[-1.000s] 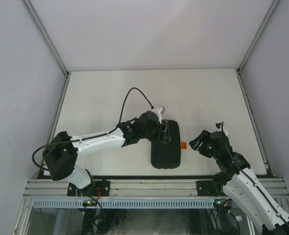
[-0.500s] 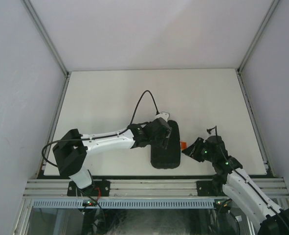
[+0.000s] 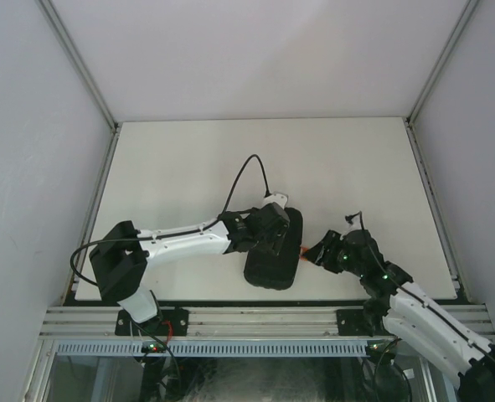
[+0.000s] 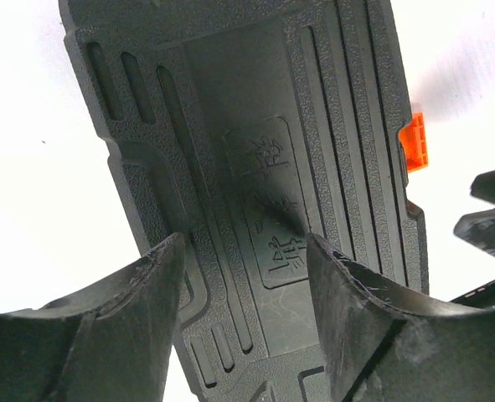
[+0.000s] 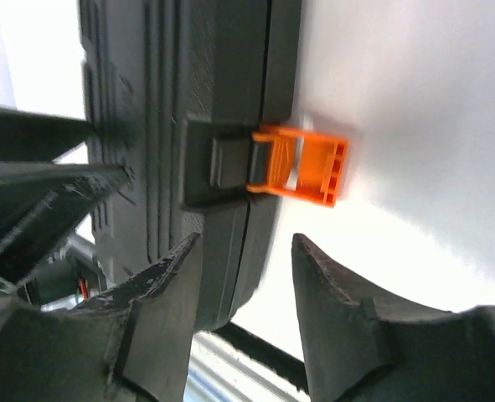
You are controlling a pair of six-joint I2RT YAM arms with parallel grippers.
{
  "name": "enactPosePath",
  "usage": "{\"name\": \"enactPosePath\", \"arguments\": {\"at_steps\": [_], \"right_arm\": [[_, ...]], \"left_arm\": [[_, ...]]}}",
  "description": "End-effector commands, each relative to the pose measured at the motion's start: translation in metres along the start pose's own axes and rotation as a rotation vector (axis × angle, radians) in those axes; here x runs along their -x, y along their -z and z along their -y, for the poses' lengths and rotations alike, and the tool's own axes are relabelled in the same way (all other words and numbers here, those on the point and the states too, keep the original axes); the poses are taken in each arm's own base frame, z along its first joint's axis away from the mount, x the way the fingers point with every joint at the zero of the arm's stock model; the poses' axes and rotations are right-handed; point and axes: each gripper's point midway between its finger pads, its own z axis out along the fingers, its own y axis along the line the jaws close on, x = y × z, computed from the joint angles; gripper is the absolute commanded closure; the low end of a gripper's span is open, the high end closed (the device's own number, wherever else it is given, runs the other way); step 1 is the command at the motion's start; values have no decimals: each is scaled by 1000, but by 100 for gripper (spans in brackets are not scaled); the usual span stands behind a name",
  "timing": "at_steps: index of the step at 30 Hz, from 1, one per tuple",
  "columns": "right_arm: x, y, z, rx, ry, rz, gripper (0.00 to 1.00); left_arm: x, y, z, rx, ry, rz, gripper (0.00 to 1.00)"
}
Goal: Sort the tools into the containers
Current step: Close the storage box at the center of the board.
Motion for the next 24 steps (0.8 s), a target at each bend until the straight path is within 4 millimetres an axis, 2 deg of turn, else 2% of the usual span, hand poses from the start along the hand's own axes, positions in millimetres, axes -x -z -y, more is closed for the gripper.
{"name": "enactPosePath", "arguments": {"at_steps": [1,7,12,20,24], "right_arm": [[37,16,14,-96,-17,207,51],[39,8,17,8,-171,243,43],[41,1,22,19,-250,267,41],[40,-10,28,5,-244,198,58],[37,-14,30,-8,-222,142,61]], "left_arm": [[12,9,3,-12,-32,18,36],[-5,-2,-1,2,-61,-37,39],[-21,-8,-6,18,-55,-78,46],[-23,-9,-5,8,-46,-81,51],[-22,-9,-3,4,-46,-80,51]]}}
